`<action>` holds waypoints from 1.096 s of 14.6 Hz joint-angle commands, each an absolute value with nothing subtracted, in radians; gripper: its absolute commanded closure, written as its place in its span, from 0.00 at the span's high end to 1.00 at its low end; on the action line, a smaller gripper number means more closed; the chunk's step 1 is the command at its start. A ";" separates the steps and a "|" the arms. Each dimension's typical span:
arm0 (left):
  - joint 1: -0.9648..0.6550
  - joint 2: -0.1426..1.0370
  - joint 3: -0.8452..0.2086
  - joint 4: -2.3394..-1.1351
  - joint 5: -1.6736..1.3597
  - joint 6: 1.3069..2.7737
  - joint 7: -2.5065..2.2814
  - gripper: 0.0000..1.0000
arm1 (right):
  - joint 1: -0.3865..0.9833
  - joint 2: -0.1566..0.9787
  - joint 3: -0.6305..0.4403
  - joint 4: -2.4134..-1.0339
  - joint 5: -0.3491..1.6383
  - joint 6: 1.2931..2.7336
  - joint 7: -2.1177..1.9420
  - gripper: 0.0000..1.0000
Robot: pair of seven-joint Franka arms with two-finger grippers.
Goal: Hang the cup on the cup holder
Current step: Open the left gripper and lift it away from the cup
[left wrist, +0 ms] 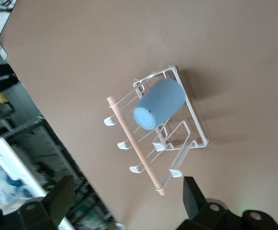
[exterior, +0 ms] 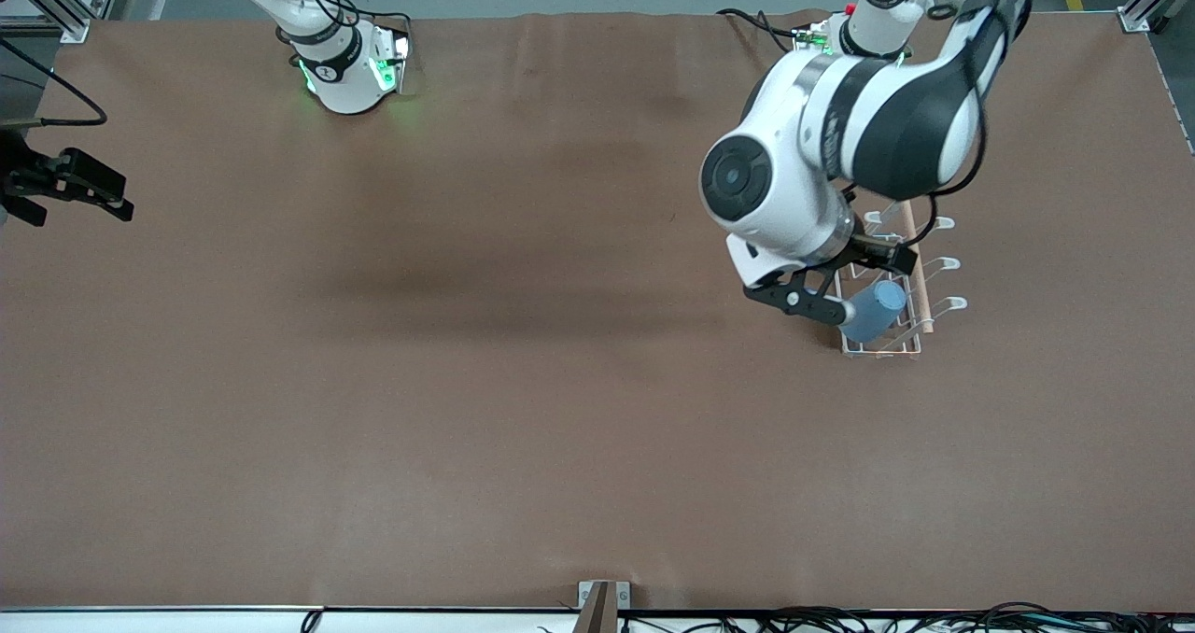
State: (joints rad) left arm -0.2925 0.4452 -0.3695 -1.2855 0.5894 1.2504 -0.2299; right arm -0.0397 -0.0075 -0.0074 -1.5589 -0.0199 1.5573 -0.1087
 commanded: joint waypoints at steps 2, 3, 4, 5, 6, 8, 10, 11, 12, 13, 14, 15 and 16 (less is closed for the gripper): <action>-0.111 0.278 -0.373 -1.301 0.369 1.307 -0.298 1.00 | -0.055 -0.017 0.000 -1.572 -0.005 1.557 -0.081 0.99; -0.059 0.249 -0.373 -1.301 0.335 1.324 -0.293 1.00 | -0.055 -0.015 -0.002 -1.572 -0.005 1.557 -0.081 0.99; -0.023 0.229 -0.373 -1.301 0.327 1.347 -0.287 1.00 | -0.057 -0.015 -0.002 -1.572 -0.005 1.559 -0.081 0.99; 0.009 0.203 -0.373 -1.301 0.325 1.348 -0.285 1.00 | -0.055 -0.015 -0.002 -1.572 -0.005 1.559 -0.081 0.99; 0.024 0.181 -0.373 -1.301 0.325 1.353 -0.282 1.00 | -0.055 -0.015 -0.002 -1.572 -0.005 1.559 -0.080 0.99; 0.026 0.172 -0.367 -1.293 0.325 1.351 -0.276 1.00 | -0.057 -0.015 -0.002 -1.572 -0.005 1.557 -0.080 0.99; 0.050 0.153 -0.364 -1.287 0.310 1.355 -0.275 1.00 | -0.055 -0.015 -0.002 -1.572 -0.005 1.557 -0.078 0.99; 0.072 0.140 -0.362 -1.287 0.243 1.355 -0.275 1.00 | -0.055 -0.015 -0.002 -1.572 -0.005 1.554 -0.078 0.99; 0.107 0.121 -0.359 -1.290 0.160 1.355 -0.273 1.00 | -0.057 -0.015 -0.002 -1.572 -0.005 1.554 -0.078 0.99; 0.127 0.115 -0.354 -1.293 0.109 1.358 -0.272 1.00 | -0.055 -0.015 -0.002 -1.572 -0.005 1.554 -0.078 0.99; 0.120 0.092 -0.336 -1.302 0.082 1.379 -0.258 1.00 | -0.055 -0.015 -0.002 -1.572 -0.005 1.554 -0.078 0.99; 0.114 0.069 -0.304 -1.328 0.069 1.399 -0.241 1.00 | -0.057 -0.015 -0.002 -1.572 -0.005 1.554 -0.078 0.99; 0.079 0.040 -0.254 -1.368 0.043 1.405 -0.214 1.00 | -0.057 -0.015 -0.002 -1.572 -0.005 1.554 -0.078 0.99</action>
